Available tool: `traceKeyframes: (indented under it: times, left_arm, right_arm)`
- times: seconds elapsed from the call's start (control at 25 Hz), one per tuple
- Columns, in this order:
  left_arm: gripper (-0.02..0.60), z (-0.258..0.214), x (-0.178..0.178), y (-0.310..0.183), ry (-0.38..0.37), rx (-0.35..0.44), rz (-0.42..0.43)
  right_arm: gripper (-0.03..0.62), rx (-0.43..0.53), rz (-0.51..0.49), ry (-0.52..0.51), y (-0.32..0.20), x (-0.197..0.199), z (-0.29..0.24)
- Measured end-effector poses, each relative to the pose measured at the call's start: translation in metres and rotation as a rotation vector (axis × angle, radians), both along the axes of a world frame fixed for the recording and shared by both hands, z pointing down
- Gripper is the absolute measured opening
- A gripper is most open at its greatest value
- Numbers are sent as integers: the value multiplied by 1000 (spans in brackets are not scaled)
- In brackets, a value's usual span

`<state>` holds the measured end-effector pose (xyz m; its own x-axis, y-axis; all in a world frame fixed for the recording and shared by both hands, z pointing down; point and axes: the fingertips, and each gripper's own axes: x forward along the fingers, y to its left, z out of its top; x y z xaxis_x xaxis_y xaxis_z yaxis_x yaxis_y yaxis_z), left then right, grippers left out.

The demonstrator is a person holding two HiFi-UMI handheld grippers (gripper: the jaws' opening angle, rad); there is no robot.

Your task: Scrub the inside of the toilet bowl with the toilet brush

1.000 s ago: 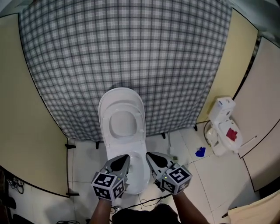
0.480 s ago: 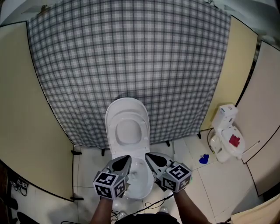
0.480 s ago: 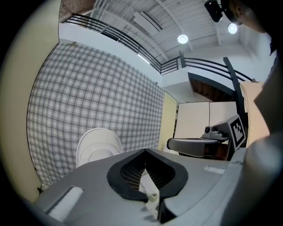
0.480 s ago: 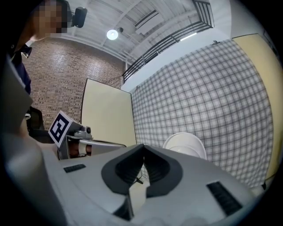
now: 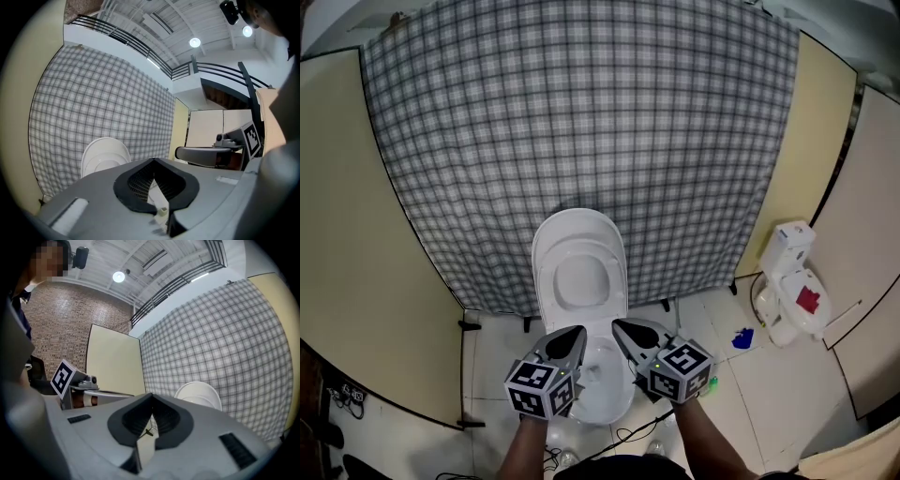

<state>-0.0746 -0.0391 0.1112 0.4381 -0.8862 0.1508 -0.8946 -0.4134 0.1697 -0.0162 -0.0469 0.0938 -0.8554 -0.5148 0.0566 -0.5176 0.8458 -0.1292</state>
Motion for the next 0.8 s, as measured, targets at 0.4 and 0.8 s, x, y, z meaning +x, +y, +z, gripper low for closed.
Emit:
traceKeyframes:
  times: [0.4,0.8]
  left_arm:
    - [-6,25,-2,0,-5,-15,-6]
    - [-6,-25,11,7,-7,-33,-38]
  right_arm:
    - [0,-24,15,-9,-1,3,28]
    - [0,-40,-28,-4,4,13,-22]
